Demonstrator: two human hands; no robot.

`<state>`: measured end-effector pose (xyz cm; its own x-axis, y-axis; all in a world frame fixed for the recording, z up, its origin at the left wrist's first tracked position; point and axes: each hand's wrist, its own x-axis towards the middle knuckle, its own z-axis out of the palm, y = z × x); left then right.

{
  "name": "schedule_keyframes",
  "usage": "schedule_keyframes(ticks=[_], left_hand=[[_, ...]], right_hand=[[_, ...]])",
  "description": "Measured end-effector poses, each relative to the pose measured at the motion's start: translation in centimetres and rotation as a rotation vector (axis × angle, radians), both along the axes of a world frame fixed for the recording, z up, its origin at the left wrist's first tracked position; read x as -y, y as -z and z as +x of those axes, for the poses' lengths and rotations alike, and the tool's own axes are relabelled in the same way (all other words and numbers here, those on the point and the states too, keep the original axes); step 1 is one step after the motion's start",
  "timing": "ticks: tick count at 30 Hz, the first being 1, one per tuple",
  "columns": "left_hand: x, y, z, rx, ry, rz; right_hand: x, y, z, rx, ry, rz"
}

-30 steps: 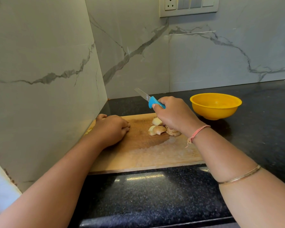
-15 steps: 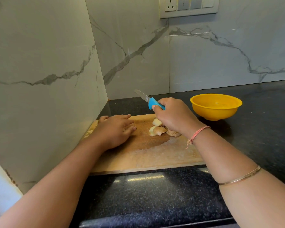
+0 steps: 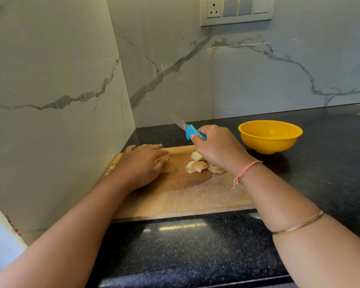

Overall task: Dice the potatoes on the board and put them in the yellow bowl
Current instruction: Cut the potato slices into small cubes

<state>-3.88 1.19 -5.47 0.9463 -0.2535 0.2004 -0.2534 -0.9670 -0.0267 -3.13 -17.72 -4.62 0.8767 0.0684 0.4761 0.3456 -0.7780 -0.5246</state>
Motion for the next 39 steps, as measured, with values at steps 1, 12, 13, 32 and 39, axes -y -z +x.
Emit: schedule_keyframes(ticks=[1, 12, 13, 32, 39], left_hand=[[0.1, 0.2, 0.1, -0.018, 0.010, 0.014], [-1.0, 0.3, 0.1, -0.076, -0.062, 0.016], [-0.8, 0.2, 0.0, -0.061, -0.074, 0.022], [5.8, -0.3, -0.2, -0.249, 0.075, -0.513], [5.8, 0.1, -0.5, -0.193, 0.131, -0.458]], right_hand=[[0.0, 0.0, 0.0, 0.000, 0.001, 0.000], [0.2, -0.1, -0.1, 0.024, 0.004, 0.014], [0.2, -0.1, -0.1, 0.027, 0.004, 0.016], [0.2, -0.1, 0.3, 0.027, 0.033, 0.003], [0.3, -0.1, 0.1, 0.028, 0.029, 0.004]])
